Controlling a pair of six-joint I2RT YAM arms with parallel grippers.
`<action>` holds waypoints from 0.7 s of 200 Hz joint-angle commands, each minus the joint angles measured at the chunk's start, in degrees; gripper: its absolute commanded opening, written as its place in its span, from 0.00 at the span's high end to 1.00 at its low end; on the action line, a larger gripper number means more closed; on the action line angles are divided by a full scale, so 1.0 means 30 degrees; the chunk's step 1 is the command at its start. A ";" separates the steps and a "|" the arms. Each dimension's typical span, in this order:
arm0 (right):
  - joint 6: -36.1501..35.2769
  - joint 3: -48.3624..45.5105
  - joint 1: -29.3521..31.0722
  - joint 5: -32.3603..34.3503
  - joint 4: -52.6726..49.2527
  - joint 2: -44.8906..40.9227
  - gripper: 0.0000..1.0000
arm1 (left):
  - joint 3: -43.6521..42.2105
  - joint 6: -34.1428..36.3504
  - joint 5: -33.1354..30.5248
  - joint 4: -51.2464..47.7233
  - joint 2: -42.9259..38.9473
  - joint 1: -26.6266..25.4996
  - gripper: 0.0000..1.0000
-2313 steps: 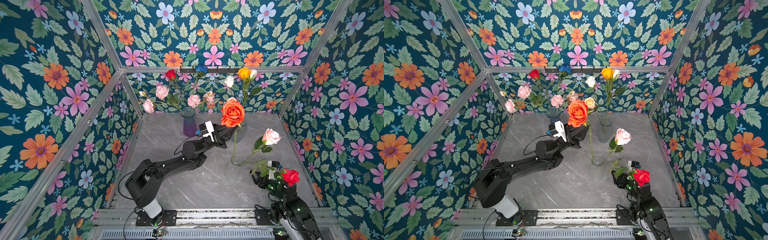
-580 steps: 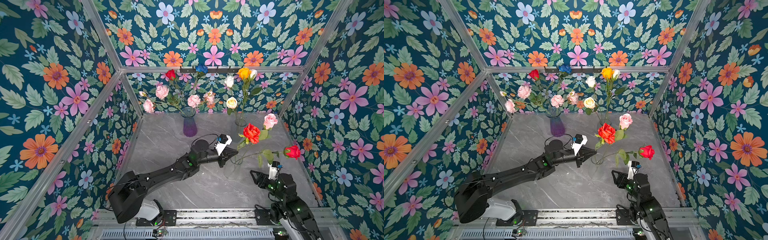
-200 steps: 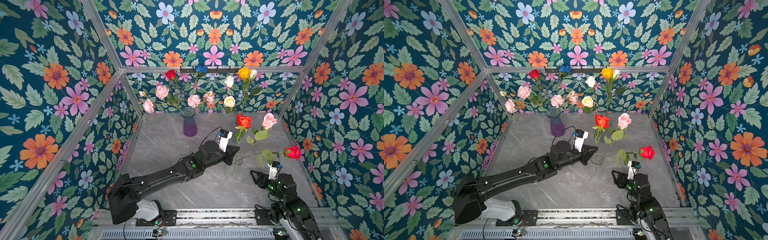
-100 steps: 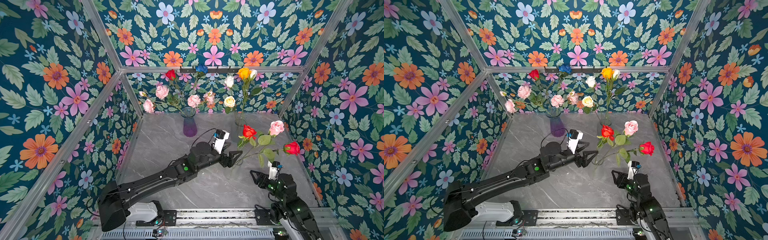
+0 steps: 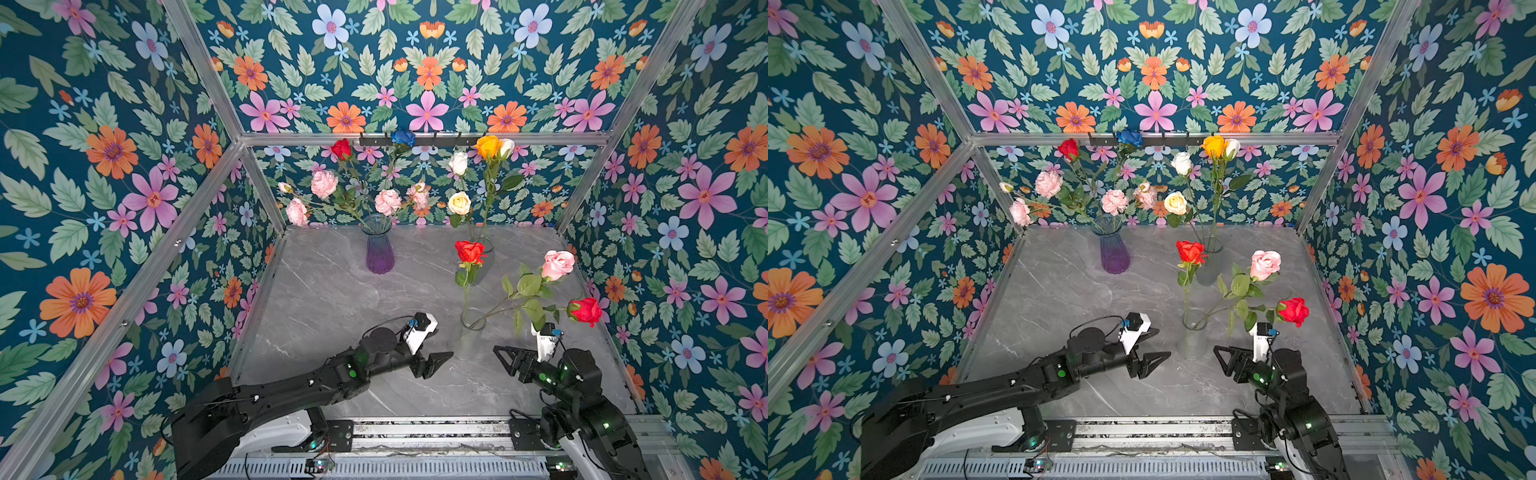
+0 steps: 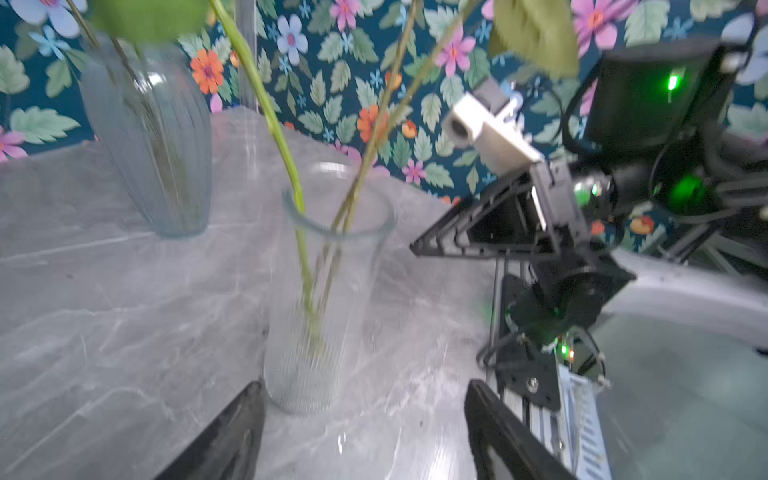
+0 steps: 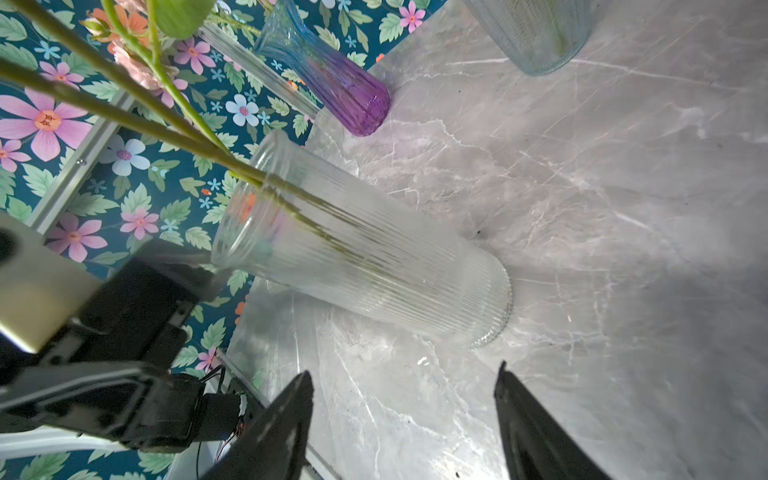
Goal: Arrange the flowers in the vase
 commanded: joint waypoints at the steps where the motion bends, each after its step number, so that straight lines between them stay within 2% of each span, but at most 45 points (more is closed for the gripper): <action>1: -0.0127 0.0120 0.0226 -0.1064 0.1432 0.0729 0.23 | -0.0911 0.2252 0.1138 0.4067 0.0962 0.0040 0.19; 29: -0.0202 0.0275 0.0539 -0.1365 0.3002 0.1490 0.19 | -0.0716 0.3890 0.1311 0.6225 0.3764 0.0021 0.19; 79: -0.0044 0.0889 0.0543 -0.1451 0.1580 0.1138 0.14 | 0.1277 0.5109 0.0617 0.8253 0.8088 0.0048 0.10; 109: 0.0924 0.1021 0.0547 -0.0456 0.0330 0.0191 0.15 | 0.2428 0.5227 0.0926 0.8670 0.9591 0.0165 0.10; 140: 0.2142 0.1893 0.0539 0.2124 -0.2413 -0.0093 0.18 | 0.3786 0.4911 0.1594 0.8539 1.0703 0.0226 0.13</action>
